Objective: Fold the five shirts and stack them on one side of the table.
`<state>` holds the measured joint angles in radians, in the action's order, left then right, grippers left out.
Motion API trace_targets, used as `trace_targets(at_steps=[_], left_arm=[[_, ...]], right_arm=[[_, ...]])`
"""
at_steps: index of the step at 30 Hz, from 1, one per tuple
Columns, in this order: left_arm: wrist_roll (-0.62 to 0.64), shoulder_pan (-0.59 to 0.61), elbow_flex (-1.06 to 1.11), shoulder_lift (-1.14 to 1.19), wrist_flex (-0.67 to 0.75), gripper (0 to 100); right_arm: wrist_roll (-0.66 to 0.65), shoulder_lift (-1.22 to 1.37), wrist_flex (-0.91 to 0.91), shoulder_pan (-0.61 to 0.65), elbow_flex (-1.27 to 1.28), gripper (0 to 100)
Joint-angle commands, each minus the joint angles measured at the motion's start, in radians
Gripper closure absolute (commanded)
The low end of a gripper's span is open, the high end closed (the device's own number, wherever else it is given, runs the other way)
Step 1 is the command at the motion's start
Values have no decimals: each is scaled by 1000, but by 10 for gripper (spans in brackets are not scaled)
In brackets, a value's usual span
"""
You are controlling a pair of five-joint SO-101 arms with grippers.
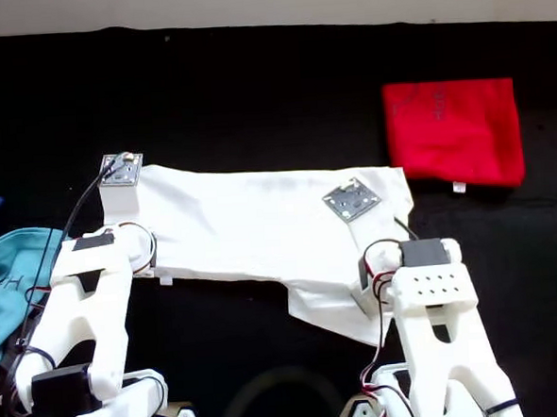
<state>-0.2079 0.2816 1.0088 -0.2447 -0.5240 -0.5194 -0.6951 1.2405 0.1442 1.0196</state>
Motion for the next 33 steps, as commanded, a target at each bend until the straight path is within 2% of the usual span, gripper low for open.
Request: trace_targets(at_steps=[1,4,8,14,22,30,33], left_arm=[[-6,5,2,-2,25,992],[-6,5,2,-2,25,992],[-6,5,2,-2,25,992],[-6,5,2,-2,25,992],[-6,5,2,-2,25,992],[-6,5,2,-2,25,992],[-6,5,2,-2,25,992]], right_arm=[[-43,-10,50,-4,-7,993],[-92,-10,42,36,67,993],[-91,-10,-4,48,102,990],[-91,-10,4,48,53,841],[-87,-10,160,44,-214,840],[-87,2,73,30,-239,840],[-87,4,-39,30,-145,875]])
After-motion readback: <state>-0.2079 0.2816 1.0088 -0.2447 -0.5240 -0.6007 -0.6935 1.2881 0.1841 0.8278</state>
